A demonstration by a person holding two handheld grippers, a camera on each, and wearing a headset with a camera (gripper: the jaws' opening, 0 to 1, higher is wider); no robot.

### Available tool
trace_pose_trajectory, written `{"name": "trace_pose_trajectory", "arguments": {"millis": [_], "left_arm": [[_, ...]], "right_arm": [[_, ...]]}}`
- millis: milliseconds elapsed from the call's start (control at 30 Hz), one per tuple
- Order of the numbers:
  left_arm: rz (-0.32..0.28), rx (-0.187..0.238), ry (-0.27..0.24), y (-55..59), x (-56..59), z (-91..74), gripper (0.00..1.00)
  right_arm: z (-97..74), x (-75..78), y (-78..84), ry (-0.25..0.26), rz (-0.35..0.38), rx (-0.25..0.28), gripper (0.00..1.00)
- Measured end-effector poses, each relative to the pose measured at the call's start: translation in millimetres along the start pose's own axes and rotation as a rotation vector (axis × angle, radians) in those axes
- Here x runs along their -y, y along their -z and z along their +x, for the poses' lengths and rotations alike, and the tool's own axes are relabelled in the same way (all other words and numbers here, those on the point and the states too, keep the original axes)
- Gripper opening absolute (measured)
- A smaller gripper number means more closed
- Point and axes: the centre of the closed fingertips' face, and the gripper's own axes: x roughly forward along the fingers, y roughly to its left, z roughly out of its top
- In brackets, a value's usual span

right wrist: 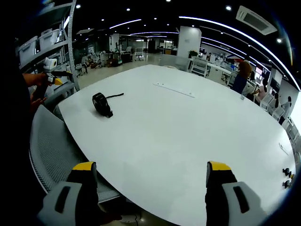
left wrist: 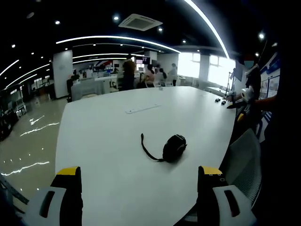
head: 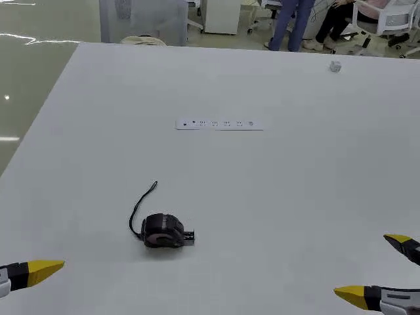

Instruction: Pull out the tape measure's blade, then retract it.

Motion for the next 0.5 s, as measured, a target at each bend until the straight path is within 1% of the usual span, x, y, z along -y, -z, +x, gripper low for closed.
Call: {"name": "trace_pose_trajectory", "arguments": {"millis": [33, 67, 100, 133, 233, 300, 333, 400, 433, 500], "left_arm": [[-0.003, -0.002, 0.018, 1.0, 3.6, 2.1, 1.0], [0.003, 0.0, 0.019, 1.2, 4.6, 3.7, 1.0], [0.041, 0.008, 0.023, -0.3, 6.1, 6.5, 1.0], [0.05, 0.001, 0.018, 0.5, 5.8, 8.1, 1.0], [0.028, -0.009, 0.05, -0.3, 11.4, 15.4, 1.0], [0.029, -0.018, 0.068, 0.2, 14.1, 19.2, 1.0], [0.039, -0.014, 0.079, -1.0, 16.2, 22.4, 1.0], [0.055, -0.015, 0.078, -2.6, 16.5, 26.8, 1.0], [0.049, -0.02, 0.091, -3.1, 18.2, 30.7, 1.0], [0.05, -0.023, 0.116, -4.0, 21.5, 37.7, 1.0]], "right_arm": [[2.1, -1.4, -1.8, -0.004, -0.014, 0.003, 0.98], [4.4, -1.9, -4.6, -0.001, -0.028, 0.009, 1.0], [7.8, -2.7, -7.6, -0.003, -0.037, 0.015, 1.0], [10.6, -3.0, -9.0, -0.006, -0.034, 0.017, 1.0], [20.4, -4.0, -11.3, -0.019, -0.046, 0.015, 1.0], [25.5, -2.4, -9.7, -0.024, -0.054, 0.014, 1.0], [28.5, -0.6, -8.9, -0.026, -0.064, 0.013, 1.0], [32.6, 0.0, -8.5, -0.036, -0.072, 0.012, 1.0], [36.2, 0.0, -7.5, -0.044, -0.08, 0.005, 1.0], [42.1, -0.3, -9.0, -0.053, -0.098, 0.007, 0.99]]}}
